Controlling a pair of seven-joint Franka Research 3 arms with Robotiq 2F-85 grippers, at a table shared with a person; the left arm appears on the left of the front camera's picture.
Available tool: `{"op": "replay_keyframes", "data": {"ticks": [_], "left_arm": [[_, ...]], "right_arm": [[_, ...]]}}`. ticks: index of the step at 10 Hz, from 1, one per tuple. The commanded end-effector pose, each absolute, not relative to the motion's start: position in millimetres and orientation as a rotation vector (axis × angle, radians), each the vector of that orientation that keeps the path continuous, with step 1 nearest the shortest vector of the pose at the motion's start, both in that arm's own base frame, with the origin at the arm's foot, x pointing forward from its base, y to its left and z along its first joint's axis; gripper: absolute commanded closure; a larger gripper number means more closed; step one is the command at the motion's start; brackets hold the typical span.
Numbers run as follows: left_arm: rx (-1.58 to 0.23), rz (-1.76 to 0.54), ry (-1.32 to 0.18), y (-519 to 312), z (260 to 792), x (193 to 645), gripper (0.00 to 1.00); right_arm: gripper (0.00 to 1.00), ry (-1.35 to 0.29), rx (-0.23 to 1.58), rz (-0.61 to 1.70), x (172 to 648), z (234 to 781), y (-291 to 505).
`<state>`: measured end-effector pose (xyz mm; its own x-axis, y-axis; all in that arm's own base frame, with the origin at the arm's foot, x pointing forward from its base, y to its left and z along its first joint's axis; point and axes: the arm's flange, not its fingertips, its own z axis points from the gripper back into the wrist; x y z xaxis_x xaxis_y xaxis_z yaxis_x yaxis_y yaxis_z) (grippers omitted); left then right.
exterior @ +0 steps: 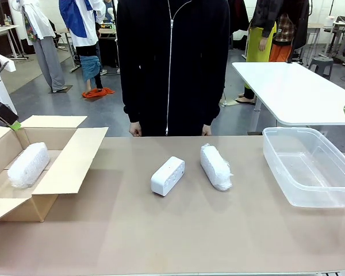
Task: Separate and place wrapped and unwrapped clocks.
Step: Pick up the Digital clock indicated by the person.
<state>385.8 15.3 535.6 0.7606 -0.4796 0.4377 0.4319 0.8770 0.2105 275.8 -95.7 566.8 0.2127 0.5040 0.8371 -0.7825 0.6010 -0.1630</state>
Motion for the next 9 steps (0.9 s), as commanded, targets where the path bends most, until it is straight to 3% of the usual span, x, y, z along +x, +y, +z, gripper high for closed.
{"op": "replay_keyframes", "data": {"ticks": [1, 3, 9], "left_arm": [[0.006, -0.820, -0.465, 40, 562, 370, 0.00], [-0.065, -1.013, -0.476, 71, 578, 367, 0.00], [-0.346, -1.374, -0.756, 119, 595, 375, 0.00]], "right_arm": [[0.00, -1.024, 0.347, 0.932, 279, 566, -95], [0.00, -1.024, 0.347, 0.932, 279, 566, -95], [0.00, -1.024, 0.347, 0.932, 279, 566, -95]]}}
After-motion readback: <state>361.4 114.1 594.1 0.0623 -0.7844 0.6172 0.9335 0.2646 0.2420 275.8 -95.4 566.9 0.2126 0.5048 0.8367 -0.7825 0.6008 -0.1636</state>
